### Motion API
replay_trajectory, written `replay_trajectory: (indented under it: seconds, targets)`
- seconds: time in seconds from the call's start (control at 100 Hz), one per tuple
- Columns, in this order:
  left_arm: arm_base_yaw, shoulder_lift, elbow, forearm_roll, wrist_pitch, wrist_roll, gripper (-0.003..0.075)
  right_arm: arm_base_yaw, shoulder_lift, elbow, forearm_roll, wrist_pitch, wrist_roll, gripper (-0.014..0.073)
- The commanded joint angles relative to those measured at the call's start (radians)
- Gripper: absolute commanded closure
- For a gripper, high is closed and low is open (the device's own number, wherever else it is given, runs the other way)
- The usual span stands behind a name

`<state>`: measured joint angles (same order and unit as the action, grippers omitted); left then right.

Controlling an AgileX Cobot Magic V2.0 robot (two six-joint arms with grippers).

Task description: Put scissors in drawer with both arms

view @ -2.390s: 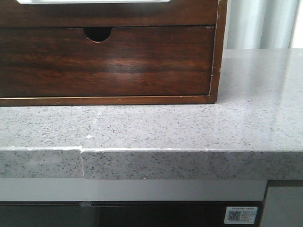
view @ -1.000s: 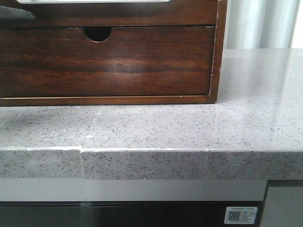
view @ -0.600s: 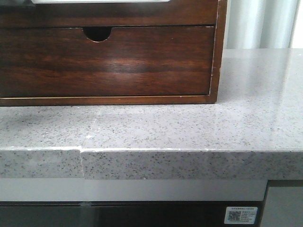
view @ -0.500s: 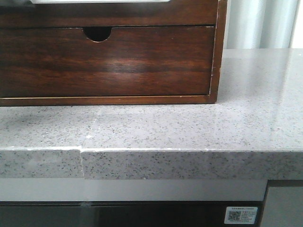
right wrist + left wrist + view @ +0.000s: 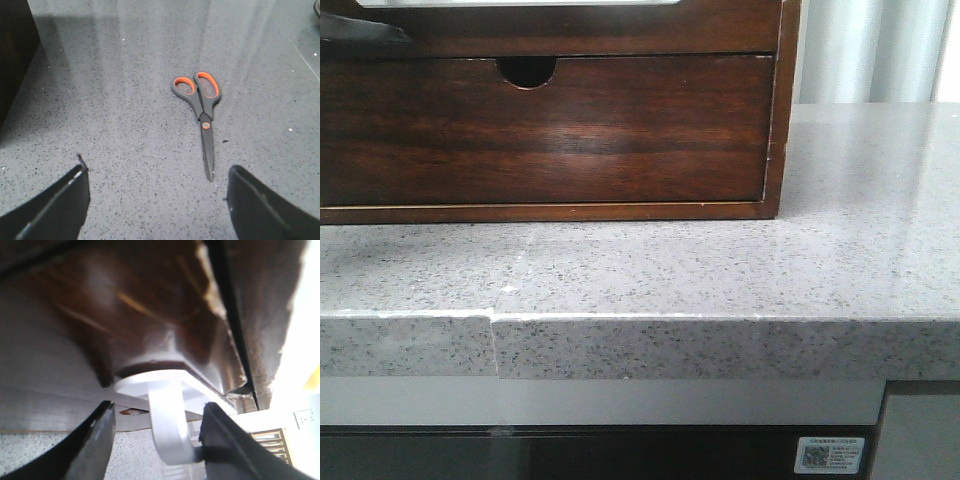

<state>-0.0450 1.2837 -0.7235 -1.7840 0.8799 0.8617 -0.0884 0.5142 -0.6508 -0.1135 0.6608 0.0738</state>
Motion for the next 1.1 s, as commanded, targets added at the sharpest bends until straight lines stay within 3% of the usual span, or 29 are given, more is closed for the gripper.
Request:
replay_trajectory:
  seconds: [0.0,0.13,0.32,0.53,0.78,1.09]
  targets:
    - [-0.007,-0.016,-0.04,-0.085,0.051,0.008,0.0374,-0.006,0.012,-0.034,-0.013,-0.061,-0.005,0.0084]
    - [-0.007,-0.016,-0.055,-0.085,0.057,0.008,0.0415,-0.006,0.012,-0.034,-0.013,-0.061,-0.005,0.0084]
    - [-0.007,-0.016,-0.055,-0.085,0.061,0.01,0.0566,-0.006,0.012,-0.034,-0.013,-0.061,-0.005,0.0084]
    - [-0.007,-0.016,-0.055,-0.085,0.1,0.01,0.0671,-0.006,0.012,-0.034,-0.013,-0.061,-0.005,0.0084]
    - [-0.007,-0.016,-0.055,-0.082,0.131,0.01,0.0741,-0.006,0.012,-0.034,-0.013,-0.061,-0.005,0.0084]
    - [-0.007,-0.05,-0.051,-0.079,0.177,0.053,0.0741,-0.006,0.012,-0.034,-0.013,-0.053,-0.005,0.0084]
